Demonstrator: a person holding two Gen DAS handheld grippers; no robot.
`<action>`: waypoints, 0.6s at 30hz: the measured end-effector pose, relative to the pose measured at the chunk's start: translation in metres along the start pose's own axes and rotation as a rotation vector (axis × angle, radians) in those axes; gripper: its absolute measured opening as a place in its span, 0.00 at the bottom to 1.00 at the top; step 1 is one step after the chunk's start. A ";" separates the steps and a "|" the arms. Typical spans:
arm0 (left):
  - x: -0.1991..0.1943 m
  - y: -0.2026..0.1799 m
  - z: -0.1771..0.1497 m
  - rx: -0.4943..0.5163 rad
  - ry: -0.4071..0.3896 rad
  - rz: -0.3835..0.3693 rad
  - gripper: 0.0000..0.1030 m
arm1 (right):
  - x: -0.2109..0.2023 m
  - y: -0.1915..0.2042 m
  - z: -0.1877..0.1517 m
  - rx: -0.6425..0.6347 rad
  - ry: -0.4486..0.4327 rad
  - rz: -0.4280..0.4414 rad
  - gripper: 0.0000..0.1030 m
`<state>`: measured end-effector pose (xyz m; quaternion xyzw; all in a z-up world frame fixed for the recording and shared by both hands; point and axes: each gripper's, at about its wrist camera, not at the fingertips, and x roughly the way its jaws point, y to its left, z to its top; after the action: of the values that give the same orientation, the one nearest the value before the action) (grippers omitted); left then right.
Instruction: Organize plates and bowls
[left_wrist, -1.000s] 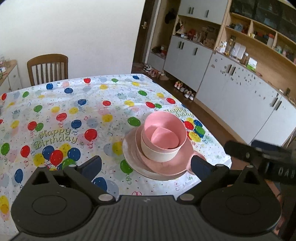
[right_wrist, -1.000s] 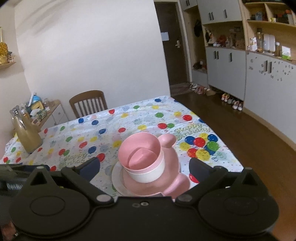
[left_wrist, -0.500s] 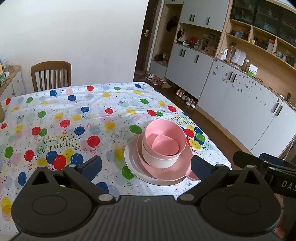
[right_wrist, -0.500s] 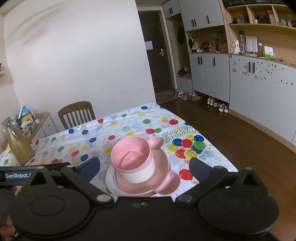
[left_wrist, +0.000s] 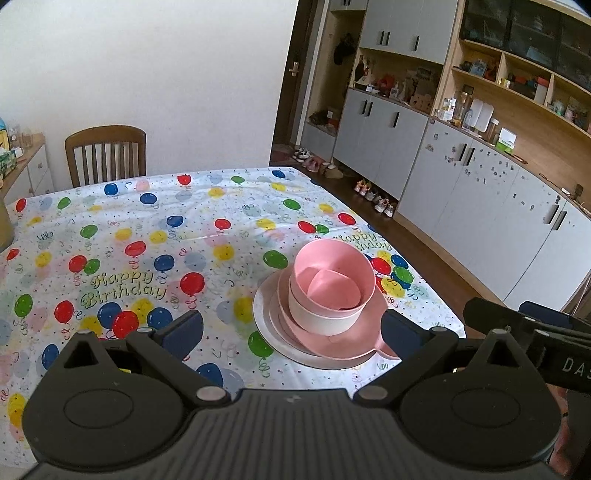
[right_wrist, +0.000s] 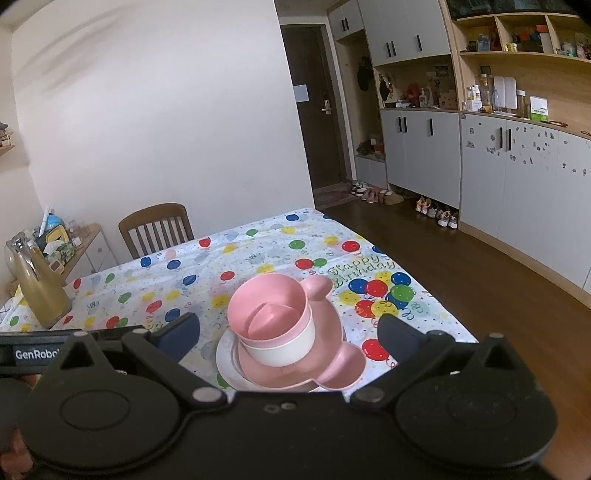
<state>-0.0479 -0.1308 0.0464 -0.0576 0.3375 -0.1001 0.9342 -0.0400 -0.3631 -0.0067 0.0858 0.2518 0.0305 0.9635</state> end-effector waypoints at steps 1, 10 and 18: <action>0.000 0.001 0.000 -0.002 0.000 0.000 1.00 | -0.001 0.000 0.000 0.001 -0.001 -0.001 1.00; 0.000 0.004 0.001 -0.007 -0.004 0.007 1.00 | 0.000 0.003 -0.001 -0.004 -0.001 0.001 1.00; 0.000 0.006 0.001 -0.011 -0.002 0.010 1.00 | 0.001 0.010 0.000 -0.025 -0.005 0.002 1.00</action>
<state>-0.0462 -0.1249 0.0464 -0.0614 0.3375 -0.0936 0.9346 -0.0398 -0.3531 -0.0054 0.0742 0.2489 0.0341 0.9651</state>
